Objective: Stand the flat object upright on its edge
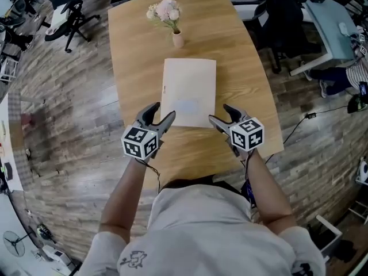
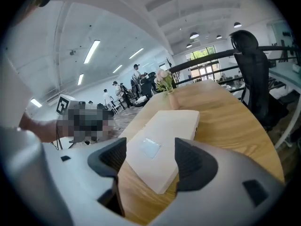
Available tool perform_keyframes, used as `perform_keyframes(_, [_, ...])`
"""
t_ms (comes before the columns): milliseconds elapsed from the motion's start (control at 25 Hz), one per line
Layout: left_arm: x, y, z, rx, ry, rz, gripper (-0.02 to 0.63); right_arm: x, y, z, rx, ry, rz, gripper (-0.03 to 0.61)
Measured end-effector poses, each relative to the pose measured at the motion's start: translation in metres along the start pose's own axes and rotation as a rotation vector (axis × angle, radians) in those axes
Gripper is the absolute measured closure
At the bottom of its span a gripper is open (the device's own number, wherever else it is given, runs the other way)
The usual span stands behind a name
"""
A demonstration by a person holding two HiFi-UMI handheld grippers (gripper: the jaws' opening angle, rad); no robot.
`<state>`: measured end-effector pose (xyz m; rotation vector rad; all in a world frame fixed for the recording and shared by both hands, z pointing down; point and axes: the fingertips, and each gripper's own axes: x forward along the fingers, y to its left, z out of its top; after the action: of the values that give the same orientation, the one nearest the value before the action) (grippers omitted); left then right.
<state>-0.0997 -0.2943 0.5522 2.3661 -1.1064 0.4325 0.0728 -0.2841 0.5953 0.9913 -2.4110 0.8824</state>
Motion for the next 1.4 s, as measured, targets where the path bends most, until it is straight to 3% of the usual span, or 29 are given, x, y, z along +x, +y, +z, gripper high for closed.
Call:
perform_keyframes(320, [0.062,0.060,-0.038,-0.049,0.143,0.018,0.322,0.055,-0.057,-0.010,0.124,0.065,-0.047,0.202])
perform_keyframes(880, [0.136,0.127,-0.073,-0.192,0.273,0.034,0.304,0.120,-0.115,-0.027,0.344,0.152,-0.040,0.196])
perform_keyframes(1160, [0.151,0.137,-0.091,-0.295,0.365,0.005,0.304,0.138,-0.114,-0.039,0.362,0.211,-0.021,0.229])
perform_keyframes(1400, [0.153,0.136,-0.094,-0.283,0.372,0.006,0.308,0.140,-0.114,-0.042,0.351,0.242,-0.038,0.270])
